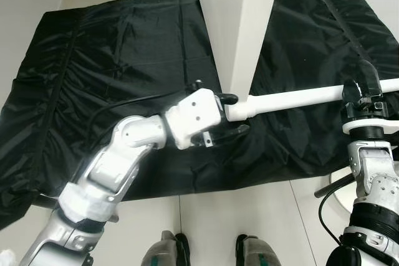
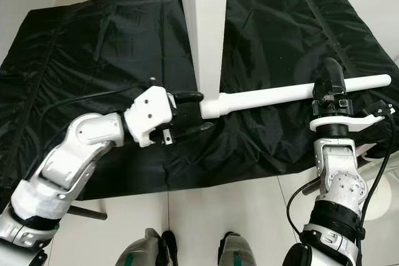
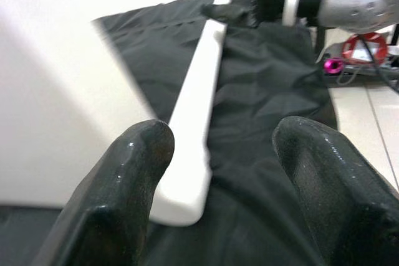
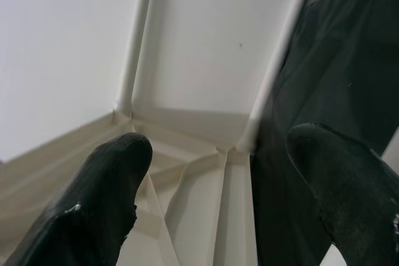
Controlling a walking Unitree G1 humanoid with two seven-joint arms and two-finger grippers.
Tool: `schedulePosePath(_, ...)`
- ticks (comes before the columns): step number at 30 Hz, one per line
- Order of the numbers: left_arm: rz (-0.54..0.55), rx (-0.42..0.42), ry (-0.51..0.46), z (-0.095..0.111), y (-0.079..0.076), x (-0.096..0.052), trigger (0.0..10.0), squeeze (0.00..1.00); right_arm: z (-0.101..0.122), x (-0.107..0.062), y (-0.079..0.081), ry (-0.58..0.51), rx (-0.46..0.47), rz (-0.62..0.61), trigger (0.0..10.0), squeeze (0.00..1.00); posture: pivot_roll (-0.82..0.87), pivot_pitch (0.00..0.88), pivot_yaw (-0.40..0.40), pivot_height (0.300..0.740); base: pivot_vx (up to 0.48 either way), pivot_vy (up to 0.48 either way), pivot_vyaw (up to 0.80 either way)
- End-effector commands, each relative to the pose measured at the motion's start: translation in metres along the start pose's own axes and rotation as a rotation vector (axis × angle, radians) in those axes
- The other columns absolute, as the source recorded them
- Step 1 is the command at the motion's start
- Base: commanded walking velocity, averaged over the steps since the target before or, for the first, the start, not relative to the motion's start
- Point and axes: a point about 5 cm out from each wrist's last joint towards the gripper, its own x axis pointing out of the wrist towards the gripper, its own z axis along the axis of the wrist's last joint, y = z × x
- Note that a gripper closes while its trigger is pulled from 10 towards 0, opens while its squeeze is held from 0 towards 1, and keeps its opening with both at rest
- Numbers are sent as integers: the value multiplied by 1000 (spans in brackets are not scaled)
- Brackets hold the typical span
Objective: Building children table
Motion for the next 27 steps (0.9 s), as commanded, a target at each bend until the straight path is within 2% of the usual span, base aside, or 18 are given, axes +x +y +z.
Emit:
schedulePosePath(1, 42, -24, 11, 0, 3, -5, 10000, 0, -2, -2, 1, 22, -22, 14, 10000, 0, -76, 152, 80, 740, 0, 0, 0)
schedulePosePath(7, 180, -94, 58, -8, 25, -18, 10000, 0, -5, -2, 7, 60, -151, 7, 10000, 0, -75, 138, 67, 740, 0, 0, 0)
schedulePosePath(8, 216, -104, 62, -10, 30, -20, 10000, 0, -8, -2, 9, 85, -205, 1, 10000, 0, -78, 134, 64, 740, 0, 0, 0)
schedulePosePath(9, 216, -104, 62, -10, 30, -20, 10000, 0, -8, -2, 9, 85, -205, 1, 10000, 0, -78, 134, 64, 740, 0, 0, 0)
schedulePosePath(10, 267, -109, 70, -12, 36, -24, 10000, 0, -13, -4, 11, 122, -266, -4, 10000, 0, -80, 129, 64, 740, 0, 0, 0)
schedulePosePath(11, 267, -109, 70, -12, 36, -24, 10000, 0, -13, -4, 11, 122, -266, -4, 10000, 0, -80, 129, 64, 740, 0, 0, 0)
schedulePosePath(12, 319, -121, 86, -16, 41, -27, 10000, 0, -19, -6, 13, 151, -327, -11, 10000, 0, -79, 126, 60, 740, 0, 0, 0)
schedulePosePath(14, 319, -121, 86, -16, 41, -27, 10000, 0, -19, -6, 13, 151, -327, -11, 10000, 0, -79, 126, 60, 740, 0, 0, 0)
schedulePosePath(15, 384, -135, 109, -22, 46, -30, 10000, 0, -25, -9, 16, 171, -383, -20, 10000, 0, -82, 116, 57, 740, 0, 0, 0)
schedulePosePath(18, 445, -156, 138, -28, 49, -33, 10000, 0, -29, -13, 19, 180, -425, -34, 10000, 0, -86, 105, 55, 740, 0, 0, 0)
schedulePosePath(19, 547, -217, 169, -38, 55, -37, 10000, 0, -32, -16, 20, 171, -499, -78, 10000, 0, -93, 90, 53, 740, 0, 0, 0)
schedulePosePath(21, 547, -217, 169, -38, 55, -37, 10000, 0, -32, -16, 20, 171, -499, -78, 10000, 0, -93, 90, 53, 740, 0, 0, 0)
schedulePosePath(22, 622, -270, 186, -46, 58, -40, 10000, 0, -34, -18, 20, 164, -552, -110, 10000, 0, -93, 90, 53, 740, 0, 0, 0)
schedulePosePath(23, 622, -270, 186, -46, 58, -40, 10000, 0, -34, -18, 20, 164, -552, -110, 10000, 0, -93, 90, 53, 740, 0, 0, 0)
schedulePosePath(24, 683, -328, 203, -54, 60, -41, 10000, 0, -37, -19, 19, 165, -599, -142, 10000, 0, -103, 57, 55, 740, 0, 0, 0)
schedulePosePath(26, 683, -328, 203, -54, 60, -41, 10000, 0, -37, -19, 19, 165, -599, -142, 10000, 0, -103, 57, 55, 740, 0, 0, 0)
schedulePosePath(27, 751, -382, 229, -69, 58, -44, 10000, 0, -42, -18, 14, 182, -730, -182, 10000, 0, -113, 17, 55, 740, 0, 0, 0)
